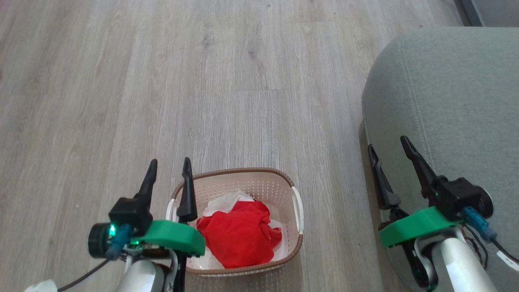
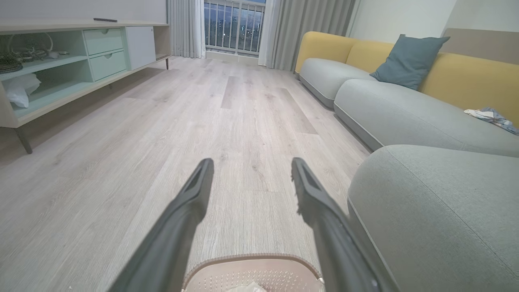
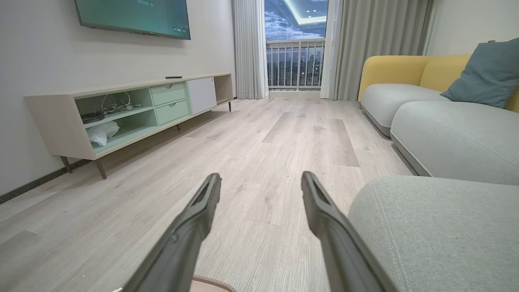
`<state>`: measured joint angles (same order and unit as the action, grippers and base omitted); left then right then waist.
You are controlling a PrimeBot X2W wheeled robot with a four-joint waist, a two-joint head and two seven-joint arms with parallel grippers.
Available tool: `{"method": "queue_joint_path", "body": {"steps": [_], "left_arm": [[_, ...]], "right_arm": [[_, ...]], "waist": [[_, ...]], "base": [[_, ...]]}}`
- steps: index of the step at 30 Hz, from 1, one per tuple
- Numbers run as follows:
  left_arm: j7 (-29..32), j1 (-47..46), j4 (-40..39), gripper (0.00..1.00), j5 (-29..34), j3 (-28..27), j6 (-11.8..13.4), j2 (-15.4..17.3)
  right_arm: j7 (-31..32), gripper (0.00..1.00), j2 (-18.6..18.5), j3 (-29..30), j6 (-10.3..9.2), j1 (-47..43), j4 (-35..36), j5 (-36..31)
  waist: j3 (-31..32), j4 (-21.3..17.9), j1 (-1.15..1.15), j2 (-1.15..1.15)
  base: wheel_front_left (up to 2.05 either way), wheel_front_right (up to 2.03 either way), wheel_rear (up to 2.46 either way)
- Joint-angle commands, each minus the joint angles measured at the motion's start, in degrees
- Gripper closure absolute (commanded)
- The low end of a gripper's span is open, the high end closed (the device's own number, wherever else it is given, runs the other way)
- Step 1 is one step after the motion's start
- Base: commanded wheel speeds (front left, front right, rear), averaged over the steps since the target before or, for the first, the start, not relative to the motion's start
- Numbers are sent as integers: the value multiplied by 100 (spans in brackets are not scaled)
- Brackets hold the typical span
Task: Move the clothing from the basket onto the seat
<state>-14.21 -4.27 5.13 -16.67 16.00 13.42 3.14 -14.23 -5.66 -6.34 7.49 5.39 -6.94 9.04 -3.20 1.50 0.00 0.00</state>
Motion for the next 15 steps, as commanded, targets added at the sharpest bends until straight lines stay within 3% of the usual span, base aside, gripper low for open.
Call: {"method": "queue_joint_path", "body": {"steps": [1,8,15], "left_arm": [[-79,-119,-128,0,9,-166,-13,-25],[-79,-112,16,0,-37,-135,-79,-25],[-79,-187,739,0,-161,105,-157,-25]], "right_arm": [[-77,0,-27,-134,0,306,167,-66],[-77,0,-27,-157,0,340,168,-72],[-77,0,-212,-196,0,336,-65,-171]], "waist": [[6,-5,0,0],[-7,-41,0,0],[-337,-132,0,0]], "base": [[0,0,0],[0,0,0],[0,0,0]]}}
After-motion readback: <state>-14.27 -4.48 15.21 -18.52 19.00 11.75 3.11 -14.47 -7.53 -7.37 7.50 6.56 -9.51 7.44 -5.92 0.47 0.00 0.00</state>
